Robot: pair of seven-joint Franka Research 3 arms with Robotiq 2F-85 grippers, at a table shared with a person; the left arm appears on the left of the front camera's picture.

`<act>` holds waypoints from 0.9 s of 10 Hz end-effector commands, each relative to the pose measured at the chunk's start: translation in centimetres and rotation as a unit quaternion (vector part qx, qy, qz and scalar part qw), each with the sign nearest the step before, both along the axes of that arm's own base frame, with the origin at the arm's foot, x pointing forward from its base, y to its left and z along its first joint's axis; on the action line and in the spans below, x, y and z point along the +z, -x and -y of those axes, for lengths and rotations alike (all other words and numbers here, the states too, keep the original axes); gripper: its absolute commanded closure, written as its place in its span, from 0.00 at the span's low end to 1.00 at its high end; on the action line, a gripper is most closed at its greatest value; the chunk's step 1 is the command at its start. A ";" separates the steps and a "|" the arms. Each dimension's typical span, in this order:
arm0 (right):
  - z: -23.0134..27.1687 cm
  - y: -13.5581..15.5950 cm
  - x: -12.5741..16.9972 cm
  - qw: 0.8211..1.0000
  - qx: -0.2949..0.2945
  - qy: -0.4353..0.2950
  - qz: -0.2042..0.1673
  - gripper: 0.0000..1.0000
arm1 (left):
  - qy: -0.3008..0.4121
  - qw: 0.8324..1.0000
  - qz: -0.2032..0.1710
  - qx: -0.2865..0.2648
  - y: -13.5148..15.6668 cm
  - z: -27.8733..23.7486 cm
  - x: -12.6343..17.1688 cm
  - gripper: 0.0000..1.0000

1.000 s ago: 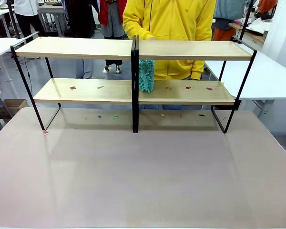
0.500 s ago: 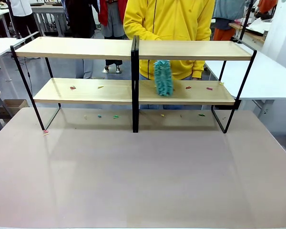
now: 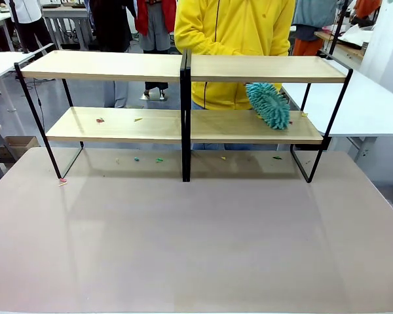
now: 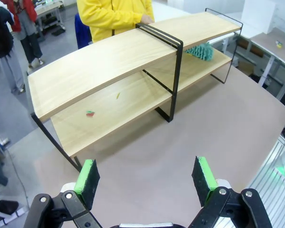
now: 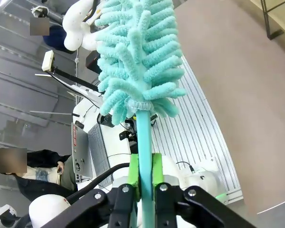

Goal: Clean the shelves.
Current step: Clean another randomly selected level of the Shelf with the Duster.

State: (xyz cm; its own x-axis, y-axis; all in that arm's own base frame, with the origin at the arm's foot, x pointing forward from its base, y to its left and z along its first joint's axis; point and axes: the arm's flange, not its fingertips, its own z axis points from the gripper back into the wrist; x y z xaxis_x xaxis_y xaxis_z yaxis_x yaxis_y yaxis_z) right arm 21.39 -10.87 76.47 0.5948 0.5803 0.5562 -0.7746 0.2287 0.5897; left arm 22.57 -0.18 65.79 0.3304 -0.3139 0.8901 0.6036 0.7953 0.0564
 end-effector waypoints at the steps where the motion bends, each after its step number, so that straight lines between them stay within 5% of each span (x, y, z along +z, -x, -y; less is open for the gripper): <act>1: -0.3 0.4 0.7 1.000 -0.003 -0.006 -0.009 0.88 | 0.001 1.000 0.002 -0.007 0.0 -0.1 0.0 0.00; 2: 0.0 0.0 0.0 1.000 0.000 0.000 0.000 0.88 | 0.001 1.000 0.002 -0.007 0.0 -0.1 0.0 0.00; 3: -2.1 0.4 -0.1 0.996 0.069 0.063 0.016 0.88 | 0.001 1.000 0.002 -0.007 0.0 -0.1 0.0 0.00; 5: -11.0 -2.6 -1.5 0.978 0.102 0.179 -0.018 0.88 | 0.001 1.000 0.002 -0.007 0.0 -0.1 0.0 0.00; 7: -20.9 -5.9 -7.8 0.928 0.098 0.342 -0.111 0.88 | 0.001 1.000 0.002 -0.007 0.0 -0.1 0.0 0.00; 8: -25.3 -6.0 -11.0 0.902 0.130 0.395 -0.117 0.88 | 0.001 1.000 0.002 -0.007 0.0 -0.1 0.0 0.00; 9: -25.5 -4.3 -9.6 0.889 0.194 0.410 -0.066 0.88 | 0.001 1.000 0.002 -0.007 0.0 -0.1 0.0 0.00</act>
